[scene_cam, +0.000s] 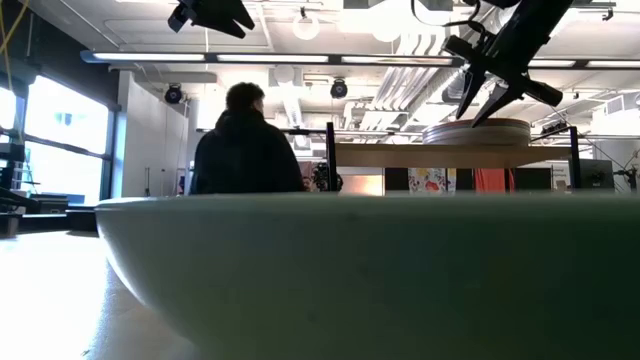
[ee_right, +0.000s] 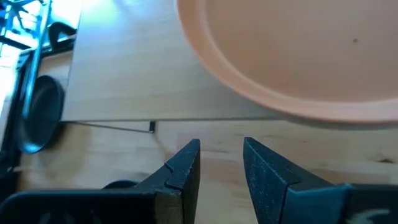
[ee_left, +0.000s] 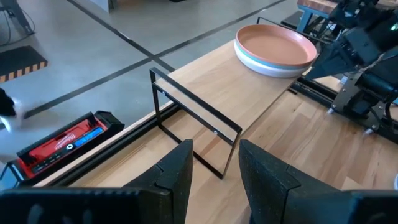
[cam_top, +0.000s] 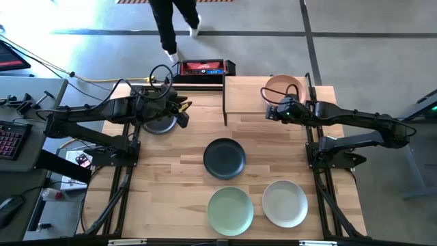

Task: Place and stack plates onto a shelf
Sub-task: Stack the brown plate on top of the blue plate on the shelf, then put the top black plate on the shelf

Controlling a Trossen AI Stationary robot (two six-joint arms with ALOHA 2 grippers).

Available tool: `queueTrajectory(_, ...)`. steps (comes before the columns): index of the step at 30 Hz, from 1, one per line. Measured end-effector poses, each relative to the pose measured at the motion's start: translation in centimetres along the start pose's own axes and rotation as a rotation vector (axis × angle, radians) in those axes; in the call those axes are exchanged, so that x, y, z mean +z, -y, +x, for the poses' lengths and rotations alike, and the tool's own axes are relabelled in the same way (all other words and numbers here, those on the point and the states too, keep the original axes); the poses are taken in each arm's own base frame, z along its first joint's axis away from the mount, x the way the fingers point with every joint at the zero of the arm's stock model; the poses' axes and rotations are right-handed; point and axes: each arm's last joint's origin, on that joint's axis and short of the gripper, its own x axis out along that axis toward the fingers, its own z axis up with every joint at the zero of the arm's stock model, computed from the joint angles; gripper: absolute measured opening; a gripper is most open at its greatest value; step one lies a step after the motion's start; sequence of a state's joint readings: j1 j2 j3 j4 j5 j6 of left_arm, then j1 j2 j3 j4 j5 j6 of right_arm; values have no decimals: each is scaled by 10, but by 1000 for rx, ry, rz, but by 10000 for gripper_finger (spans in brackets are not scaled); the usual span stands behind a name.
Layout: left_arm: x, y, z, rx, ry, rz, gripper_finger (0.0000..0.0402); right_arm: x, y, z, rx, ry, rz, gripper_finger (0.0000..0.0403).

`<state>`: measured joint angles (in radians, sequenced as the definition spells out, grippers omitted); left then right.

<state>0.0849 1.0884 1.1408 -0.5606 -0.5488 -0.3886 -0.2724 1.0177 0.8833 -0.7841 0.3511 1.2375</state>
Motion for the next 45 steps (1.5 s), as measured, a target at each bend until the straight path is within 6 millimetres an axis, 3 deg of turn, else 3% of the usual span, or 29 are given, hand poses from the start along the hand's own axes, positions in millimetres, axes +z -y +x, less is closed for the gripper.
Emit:
queueTrajectory(19,0,0,0,0,1,-4,117,22,12,9,-92,55,-17,103)
queueTrajectory(26,-2,-1,0,9,-22,17,117,24,11,10,-55,1,-31,103)
queueTrajectory(39,-35,-13,-2,99,-362,41,117,8,-28,-12,476,-142,-291,103)
queueTrajectory(45,-50,-10,11,176,-503,57,117,3,-35,-16,608,-185,-437,103)
